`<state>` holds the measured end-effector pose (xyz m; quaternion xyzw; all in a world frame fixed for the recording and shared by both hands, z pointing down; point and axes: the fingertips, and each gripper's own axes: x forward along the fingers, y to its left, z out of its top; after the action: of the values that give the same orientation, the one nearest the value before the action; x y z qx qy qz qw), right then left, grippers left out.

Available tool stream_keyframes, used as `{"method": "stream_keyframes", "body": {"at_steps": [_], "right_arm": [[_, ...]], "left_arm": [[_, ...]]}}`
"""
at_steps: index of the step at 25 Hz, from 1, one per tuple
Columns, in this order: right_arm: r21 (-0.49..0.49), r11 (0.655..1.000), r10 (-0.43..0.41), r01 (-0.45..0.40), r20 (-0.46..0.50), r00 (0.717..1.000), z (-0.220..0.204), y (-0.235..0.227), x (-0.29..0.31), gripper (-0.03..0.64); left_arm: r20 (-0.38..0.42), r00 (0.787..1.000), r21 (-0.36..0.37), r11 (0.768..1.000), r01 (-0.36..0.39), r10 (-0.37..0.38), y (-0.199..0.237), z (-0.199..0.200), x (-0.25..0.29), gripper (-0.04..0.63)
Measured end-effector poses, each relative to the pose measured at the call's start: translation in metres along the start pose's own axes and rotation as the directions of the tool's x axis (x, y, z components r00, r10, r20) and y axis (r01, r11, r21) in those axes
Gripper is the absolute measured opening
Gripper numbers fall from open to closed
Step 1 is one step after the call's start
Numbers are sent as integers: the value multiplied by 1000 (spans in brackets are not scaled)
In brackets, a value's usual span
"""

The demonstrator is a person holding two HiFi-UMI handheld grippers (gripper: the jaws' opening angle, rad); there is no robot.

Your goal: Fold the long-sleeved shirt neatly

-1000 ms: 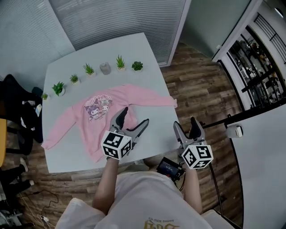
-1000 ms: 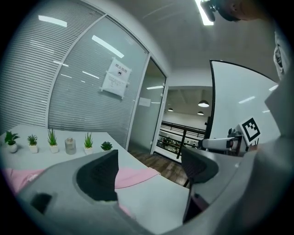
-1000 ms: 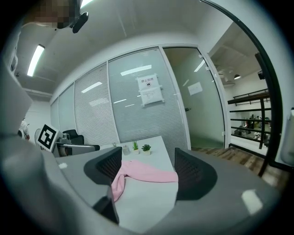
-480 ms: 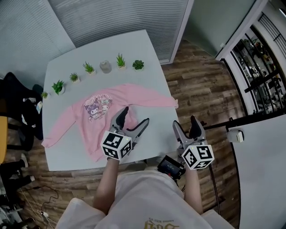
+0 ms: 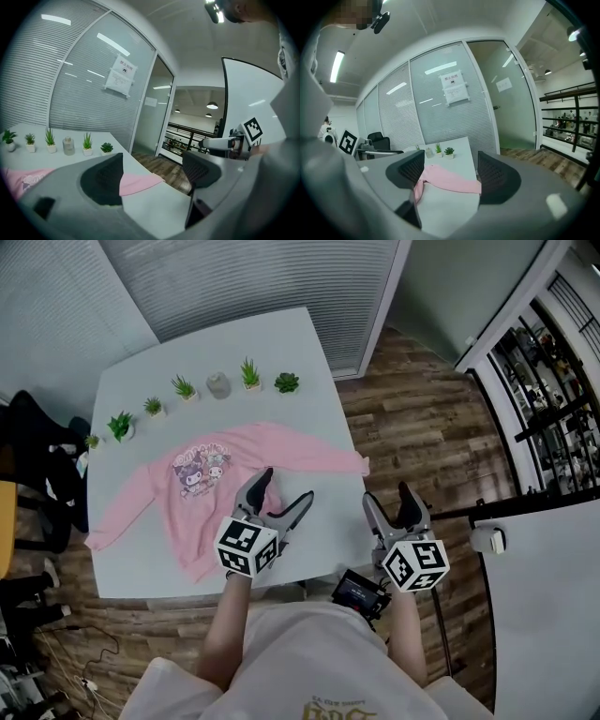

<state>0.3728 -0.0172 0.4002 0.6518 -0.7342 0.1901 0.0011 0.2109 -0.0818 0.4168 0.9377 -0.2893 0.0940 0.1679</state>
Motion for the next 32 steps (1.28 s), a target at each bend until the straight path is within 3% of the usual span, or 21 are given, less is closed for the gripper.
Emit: {"method": "stream_keyframes", "body": {"at_steps": [18,32], "right_arm": [[-30,999,28,-30,-59,998,3,-92,30,337],[72,996,67,-57,-157,985,-45,-129,66,321]], "left_arm": [[-149,989,45,999,12,-5,-13,-36,86,342],[-271,963,56,998,29,-13,-9,-87,143,314]]}}
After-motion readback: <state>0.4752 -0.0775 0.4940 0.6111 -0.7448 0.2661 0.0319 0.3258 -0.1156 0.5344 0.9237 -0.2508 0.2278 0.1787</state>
